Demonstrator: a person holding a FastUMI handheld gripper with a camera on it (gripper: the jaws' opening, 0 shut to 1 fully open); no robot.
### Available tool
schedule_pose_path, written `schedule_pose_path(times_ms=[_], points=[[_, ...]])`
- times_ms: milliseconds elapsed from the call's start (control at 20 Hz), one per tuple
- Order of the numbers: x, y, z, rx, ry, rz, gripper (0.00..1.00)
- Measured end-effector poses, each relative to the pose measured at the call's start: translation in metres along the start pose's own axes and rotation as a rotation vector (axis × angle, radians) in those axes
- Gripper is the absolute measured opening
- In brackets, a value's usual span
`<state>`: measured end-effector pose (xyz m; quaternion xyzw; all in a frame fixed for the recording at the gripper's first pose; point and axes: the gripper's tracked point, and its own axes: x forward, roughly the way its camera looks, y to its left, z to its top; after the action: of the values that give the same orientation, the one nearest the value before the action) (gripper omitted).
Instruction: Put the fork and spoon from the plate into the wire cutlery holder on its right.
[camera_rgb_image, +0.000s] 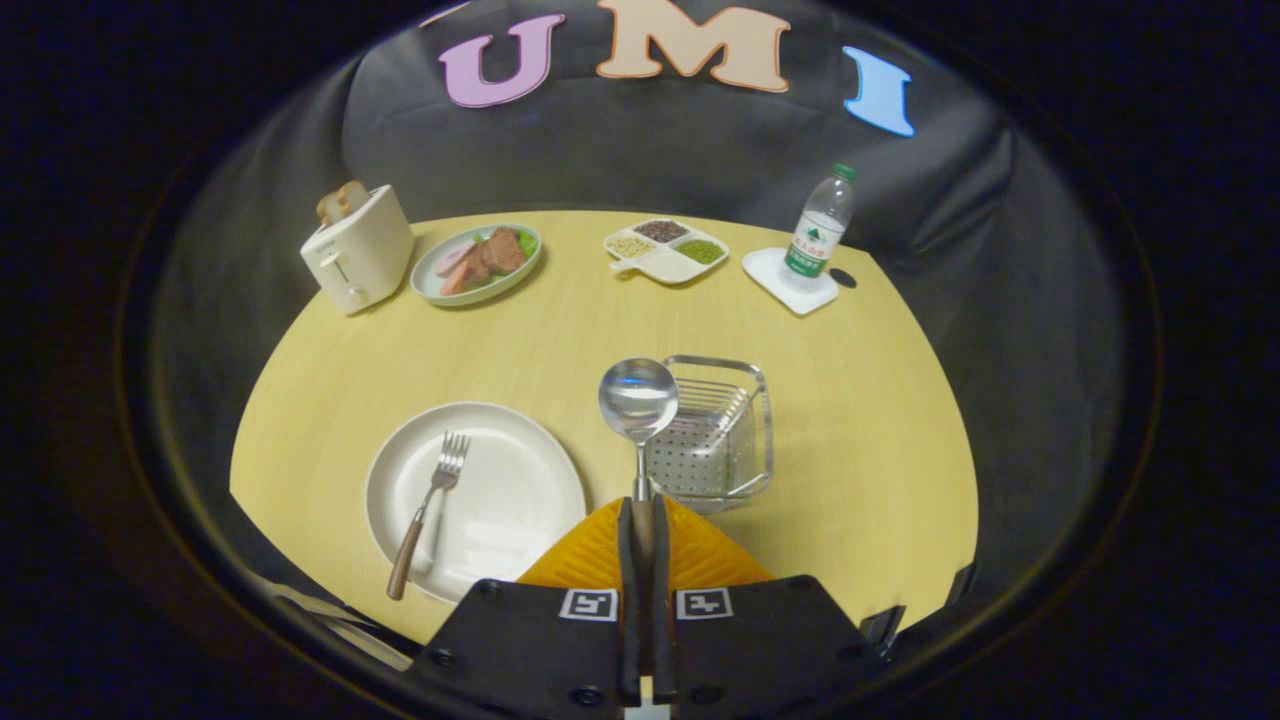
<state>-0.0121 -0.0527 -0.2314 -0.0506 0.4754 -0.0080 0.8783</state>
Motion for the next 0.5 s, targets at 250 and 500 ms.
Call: schedule_pose_path(times_ms=[250, 500], points=[[0.004, -0.02, 0.0, 0.024, 0.034, -0.042, 0.09], [0.004, -0.021, 0.012, 0.021, -0.008, -0.059, 0.17]])
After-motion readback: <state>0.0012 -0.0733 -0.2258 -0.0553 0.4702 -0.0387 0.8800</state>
